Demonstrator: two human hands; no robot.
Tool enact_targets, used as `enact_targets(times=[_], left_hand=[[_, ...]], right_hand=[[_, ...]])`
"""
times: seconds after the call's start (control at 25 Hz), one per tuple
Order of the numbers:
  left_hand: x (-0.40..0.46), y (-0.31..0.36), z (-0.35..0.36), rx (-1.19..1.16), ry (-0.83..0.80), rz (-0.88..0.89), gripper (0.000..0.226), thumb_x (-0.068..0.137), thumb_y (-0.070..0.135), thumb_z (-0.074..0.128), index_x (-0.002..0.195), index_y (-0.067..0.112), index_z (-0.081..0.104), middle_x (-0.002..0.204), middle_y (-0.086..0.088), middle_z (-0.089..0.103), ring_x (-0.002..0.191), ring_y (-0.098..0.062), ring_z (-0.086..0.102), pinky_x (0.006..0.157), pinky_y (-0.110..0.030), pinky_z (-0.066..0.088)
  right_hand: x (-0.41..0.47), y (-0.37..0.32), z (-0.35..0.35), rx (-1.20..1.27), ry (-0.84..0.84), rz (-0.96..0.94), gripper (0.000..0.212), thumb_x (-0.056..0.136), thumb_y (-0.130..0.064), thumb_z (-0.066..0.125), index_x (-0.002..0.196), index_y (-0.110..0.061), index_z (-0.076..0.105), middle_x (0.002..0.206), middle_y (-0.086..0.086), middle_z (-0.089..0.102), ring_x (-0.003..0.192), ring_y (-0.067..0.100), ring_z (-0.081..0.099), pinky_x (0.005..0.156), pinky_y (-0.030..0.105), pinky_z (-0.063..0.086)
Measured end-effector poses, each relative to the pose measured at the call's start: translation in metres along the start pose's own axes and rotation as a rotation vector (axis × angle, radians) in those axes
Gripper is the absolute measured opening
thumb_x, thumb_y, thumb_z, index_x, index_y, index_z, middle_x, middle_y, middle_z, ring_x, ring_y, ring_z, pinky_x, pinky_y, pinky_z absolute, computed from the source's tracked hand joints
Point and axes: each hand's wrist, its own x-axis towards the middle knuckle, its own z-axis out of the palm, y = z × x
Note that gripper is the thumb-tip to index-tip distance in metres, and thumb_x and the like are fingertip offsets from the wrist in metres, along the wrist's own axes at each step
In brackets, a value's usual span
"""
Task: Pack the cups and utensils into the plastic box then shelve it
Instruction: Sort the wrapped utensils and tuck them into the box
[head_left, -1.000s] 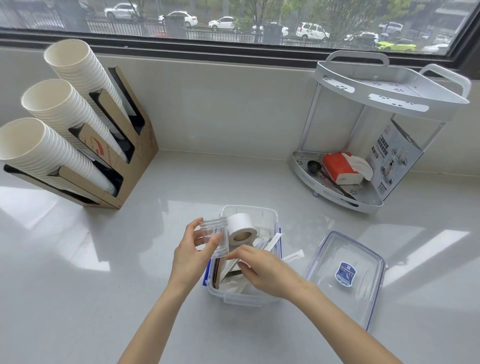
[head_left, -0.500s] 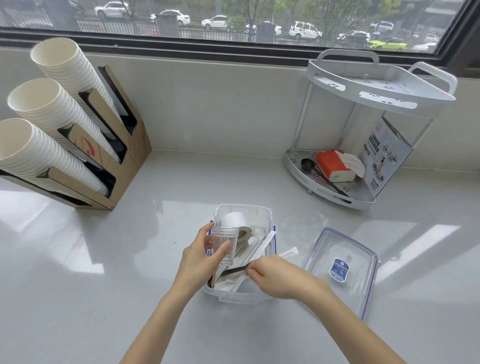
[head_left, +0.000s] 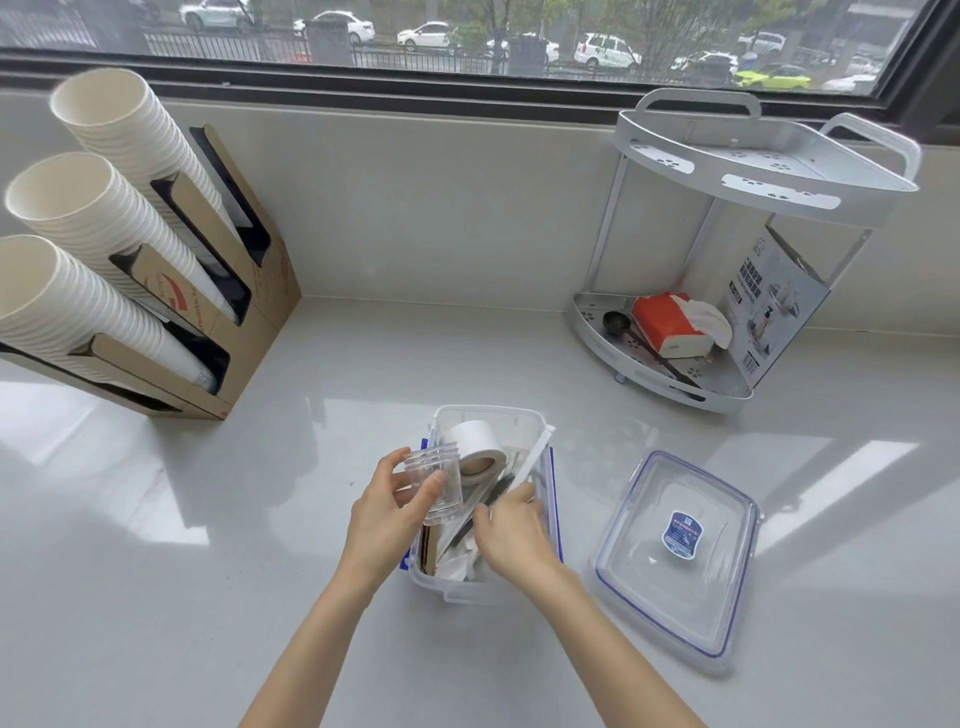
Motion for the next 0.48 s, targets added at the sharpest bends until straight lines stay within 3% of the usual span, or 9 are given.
enact_targets(times=[0.16, 0.32, 0.48], left_hand=[[0.000, -0.001, 0.000, -0.020, 0.002, -0.003, 0.052, 0.083, 0.028, 0.059, 0.130, 0.018, 0.041, 0.123, -0.009, 0.058, 0.098, -0.016, 0.052, 0.082, -0.023, 0.035], [0.001, -0.003, 0.001, -0.041, -0.008, -0.010, 0.051, 0.083, 0.027, 0.060, 0.130, 0.018, 0.041, 0.122, -0.009, 0.059, 0.100, -0.016, 0.054, 0.078, -0.020, 0.037], [0.002, -0.004, 0.002, -0.055, -0.016, -0.018, 0.051, 0.083, 0.028, 0.060, 0.130, 0.018, 0.042, 0.122, -0.009, 0.060, 0.103, -0.016, 0.055, 0.077, -0.020, 0.038]], right_hand=[[0.008, -0.009, 0.015, -0.085, 0.095, 0.087, 0.067, 0.093, -0.037, 0.043, 0.137, 0.005, 0.015, 0.138, 0.028, 0.027, 0.125, 0.041, 0.039, 0.101, 0.042, 0.038], [0.022, -0.012, 0.030, -0.151, 0.116, 0.139, 0.099, 0.088, -0.046, 0.048, 0.142, 0.006, -0.016, 0.141, 0.030, 0.019, 0.126, 0.040, 0.030, 0.104, 0.044, 0.034], [0.031, -0.012, 0.033, -0.178, 0.160, 0.135, 0.104, 0.086, -0.044, 0.054, 0.141, 0.008, -0.018, 0.140, 0.031, 0.021, 0.124, 0.040, 0.034, 0.104, 0.042, 0.036]])
